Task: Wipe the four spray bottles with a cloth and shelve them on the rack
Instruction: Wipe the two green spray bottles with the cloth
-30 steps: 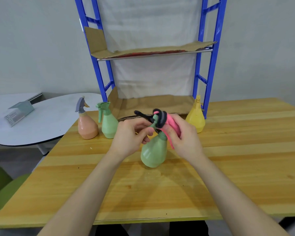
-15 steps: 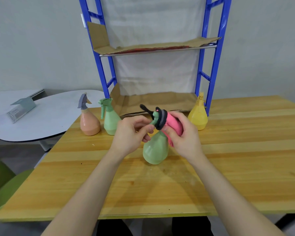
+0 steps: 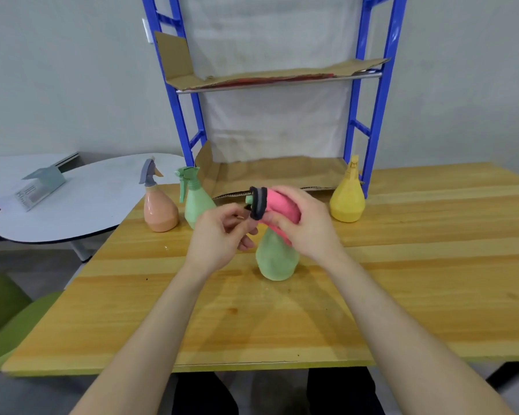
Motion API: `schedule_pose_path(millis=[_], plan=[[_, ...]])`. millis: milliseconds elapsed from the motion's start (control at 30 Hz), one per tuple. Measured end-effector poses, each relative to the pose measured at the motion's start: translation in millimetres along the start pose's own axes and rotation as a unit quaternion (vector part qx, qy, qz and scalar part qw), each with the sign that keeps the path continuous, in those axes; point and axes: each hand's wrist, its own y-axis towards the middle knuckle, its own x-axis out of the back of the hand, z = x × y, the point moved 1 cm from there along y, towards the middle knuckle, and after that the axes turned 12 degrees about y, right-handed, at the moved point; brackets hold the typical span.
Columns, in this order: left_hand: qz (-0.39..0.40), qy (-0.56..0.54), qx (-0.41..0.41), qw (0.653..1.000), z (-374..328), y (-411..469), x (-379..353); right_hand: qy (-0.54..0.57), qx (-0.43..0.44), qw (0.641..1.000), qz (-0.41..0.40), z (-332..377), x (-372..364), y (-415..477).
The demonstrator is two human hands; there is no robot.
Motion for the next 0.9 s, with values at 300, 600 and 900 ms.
schedule_pose_path(millis=[300,600,900], plan=[[-0.017,0.016,0.018,1.0,7,-5,4,0.183,-0.109,0.97,-0.12,-23,-19,-30],[-0.012,0.066,-0.009,0.998,2,-10,7,0.208,-0.209,0.925,-0.239,-39,-11,-48],[-0.012,0.095,-0.017,0.995,-3,-10,8,0.293,-0.261,0.898,-0.197,-12,-13,-21]])
